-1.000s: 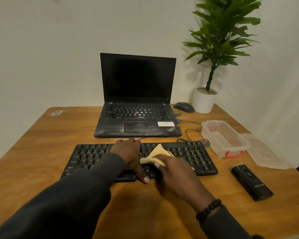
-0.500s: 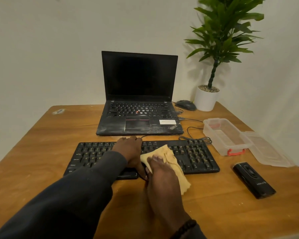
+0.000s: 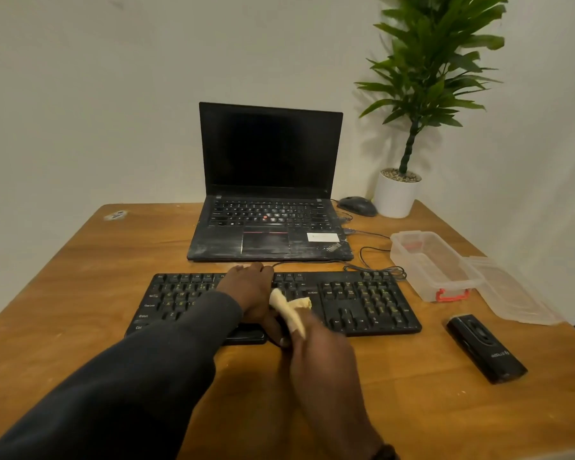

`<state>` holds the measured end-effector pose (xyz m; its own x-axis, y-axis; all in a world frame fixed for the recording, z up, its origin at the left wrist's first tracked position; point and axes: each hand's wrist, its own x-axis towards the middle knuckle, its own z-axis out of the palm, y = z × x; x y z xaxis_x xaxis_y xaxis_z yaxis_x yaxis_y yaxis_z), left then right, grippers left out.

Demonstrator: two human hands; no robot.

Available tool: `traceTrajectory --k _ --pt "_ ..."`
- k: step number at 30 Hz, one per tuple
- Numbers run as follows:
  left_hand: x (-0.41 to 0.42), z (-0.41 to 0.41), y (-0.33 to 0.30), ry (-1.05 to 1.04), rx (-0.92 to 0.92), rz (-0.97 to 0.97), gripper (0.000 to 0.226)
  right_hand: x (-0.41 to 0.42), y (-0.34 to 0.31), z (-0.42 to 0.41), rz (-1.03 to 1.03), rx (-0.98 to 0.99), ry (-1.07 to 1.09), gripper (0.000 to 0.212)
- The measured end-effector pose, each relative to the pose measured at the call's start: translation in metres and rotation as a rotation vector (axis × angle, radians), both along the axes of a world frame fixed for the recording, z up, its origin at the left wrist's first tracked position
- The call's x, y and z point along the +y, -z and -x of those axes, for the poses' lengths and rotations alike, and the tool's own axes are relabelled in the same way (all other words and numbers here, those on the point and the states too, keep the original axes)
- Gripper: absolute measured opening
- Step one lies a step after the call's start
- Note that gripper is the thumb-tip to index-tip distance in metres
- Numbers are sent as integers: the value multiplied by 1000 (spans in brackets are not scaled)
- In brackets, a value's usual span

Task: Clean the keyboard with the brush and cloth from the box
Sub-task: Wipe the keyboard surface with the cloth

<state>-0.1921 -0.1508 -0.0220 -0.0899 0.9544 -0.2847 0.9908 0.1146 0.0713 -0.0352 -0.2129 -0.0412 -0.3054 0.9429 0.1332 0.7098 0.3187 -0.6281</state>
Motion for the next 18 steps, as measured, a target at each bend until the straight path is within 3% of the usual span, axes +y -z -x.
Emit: traceTrajectory --k 4,6,8,11,15,16,18 --pt "-9 3 -7 -3 -17 23 132 37 -35 -19 668 991 283 24" --pt "-14 11 -16 -21 -37 68 141 56 -47 -27 632 1103 353 19" --pt "-19 21 -22 -48 -32 107 141 75 -51 -25 387 942 383 19" --pt "-24 29 -21 -93 6 137 133 101 -38 -5 28 388 275 30" --pt "-22 29 -16 -81 53 133 123 101 5 34 6 -258 41 40" --pt "-21 28 -15 -71 76 130 121 96 12 44 -55 -319 49 41" --pt "-16 28 -13 -57 103 118 117 83 17 60 -130 -263 66 40"
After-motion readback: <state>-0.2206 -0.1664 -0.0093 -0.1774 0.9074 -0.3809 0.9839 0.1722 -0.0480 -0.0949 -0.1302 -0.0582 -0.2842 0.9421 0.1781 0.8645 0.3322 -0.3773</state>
